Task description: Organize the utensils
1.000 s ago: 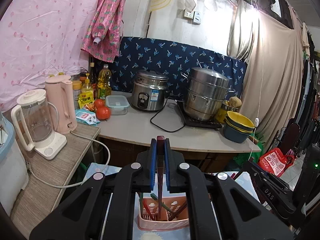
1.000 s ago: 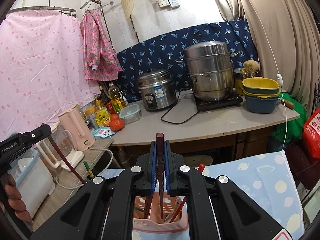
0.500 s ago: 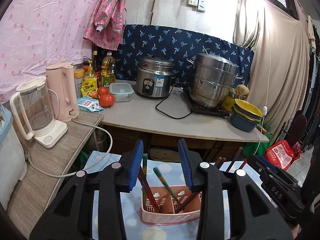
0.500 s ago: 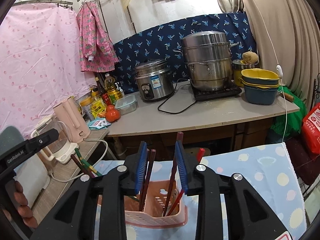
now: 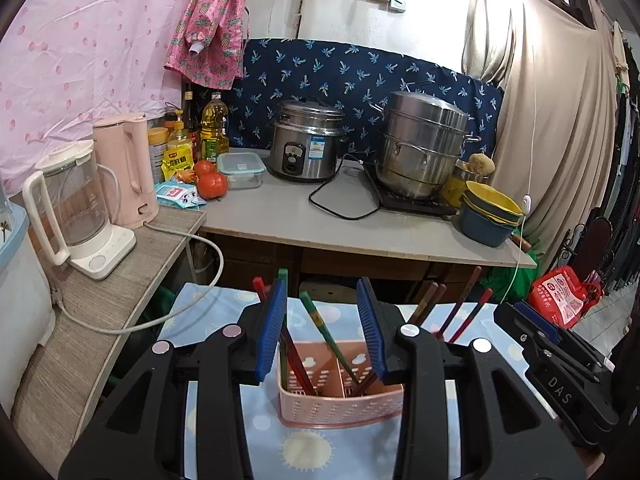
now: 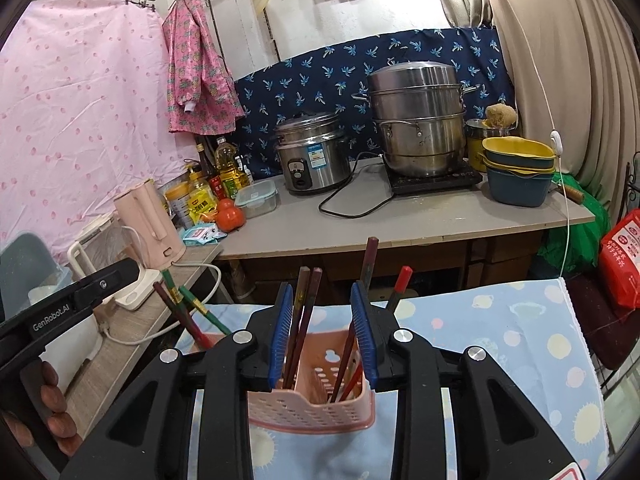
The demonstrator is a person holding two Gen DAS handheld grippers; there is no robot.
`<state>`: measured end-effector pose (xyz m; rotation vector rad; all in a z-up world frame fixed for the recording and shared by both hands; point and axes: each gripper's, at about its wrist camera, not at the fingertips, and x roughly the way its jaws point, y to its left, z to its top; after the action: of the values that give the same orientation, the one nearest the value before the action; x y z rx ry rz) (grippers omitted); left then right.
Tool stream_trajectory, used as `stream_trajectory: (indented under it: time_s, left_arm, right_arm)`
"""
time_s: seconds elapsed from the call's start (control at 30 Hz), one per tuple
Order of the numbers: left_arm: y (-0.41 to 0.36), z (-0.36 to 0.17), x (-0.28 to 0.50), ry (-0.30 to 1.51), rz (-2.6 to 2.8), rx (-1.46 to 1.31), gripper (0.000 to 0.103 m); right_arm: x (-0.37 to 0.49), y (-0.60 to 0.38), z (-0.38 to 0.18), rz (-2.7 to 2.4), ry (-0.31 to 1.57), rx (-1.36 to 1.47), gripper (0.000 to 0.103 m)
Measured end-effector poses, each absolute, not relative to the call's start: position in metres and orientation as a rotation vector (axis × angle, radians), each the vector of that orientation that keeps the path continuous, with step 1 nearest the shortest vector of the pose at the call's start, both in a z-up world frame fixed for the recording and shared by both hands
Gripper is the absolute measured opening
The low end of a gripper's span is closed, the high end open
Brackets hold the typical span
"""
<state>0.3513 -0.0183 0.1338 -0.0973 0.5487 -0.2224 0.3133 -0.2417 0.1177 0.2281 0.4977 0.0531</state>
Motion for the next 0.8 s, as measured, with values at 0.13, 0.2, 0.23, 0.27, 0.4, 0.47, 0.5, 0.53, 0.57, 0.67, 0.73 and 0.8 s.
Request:
stream_trajectory:
  time_s: [0.13,0.2,0.23,0.27,0.4,0.47,0.5,0.53,0.57,0.67,0.73,0.8]
  left_arm:
    - [-0.016,0.127,0.338,0.564,-0.214,-0.094,0.041]
    - [-0.015,0.123,0.329,0.572,-0.209,-0.09,0.045]
    - [-0.015,0.12,0.325,0.579,-0.209,-0.088,0.045]
    - [-0.015,0.117,0.32,0.588,-0.209,-0.089,0.045]
    - [-0.018,0.106,0.3,0.613,-0.211,-0.081,0.05]
    - [-0.02,0.099,0.289,0.625,-0.206,-0.073,0.054]
    - [-0.021,0.096,0.284,0.631,-0.207,-0.071,0.054]
    - [-0.021,0.093,0.279,0.638,-0.207,-0.069,0.055]
    - [-0.021,0.09,0.275,0.646,-0.206,-0.067,0.057]
    - [-0.021,0.077,0.26,0.668,-0.198,-0.066,0.063]
    - [-0.022,0.071,0.252,0.679,-0.19,-0.066,0.068]
    - [-0.024,0.065,0.245,0.693,-0.188,-0.061,0.07]
  right_arm:
    - [0.299,-0.24,0.114,0.048,0.518,0.215,0.033]
    - [0.288,-0.24,0.112,0.044,0.527,0.206,0.036]
    - [0.283,-0.239,0.111,0.039,0.529,0.197,0.036]
    - [0.277,-0.237,0.11,0.029,0.531,0.18,0.037]
    - [0.254,-0.229,0.105,0.02,0.551,0.134,0.04]
    - [0.241,-0.226,0.102,0.016,0.555,0.124,0.043]
    - [0.236,-0.225,0.101,0.012,0.558,0.122,0.044]
    - [0.23,-0.224,0.099,0.007,0.564,0.118,0.045]
    - [0.226,-0.222,0.097,0.007,0.57,0.112,0.045]
    - [0.212,-0.218,0.092,-0.006,0.59,0.093,0.046]
    - [0.206,-0.218,0.088,-0.005,0.604,0.098,0.047]
    - [0.199,-0.219,0.083,0.003,0.619,0.111,0.05]
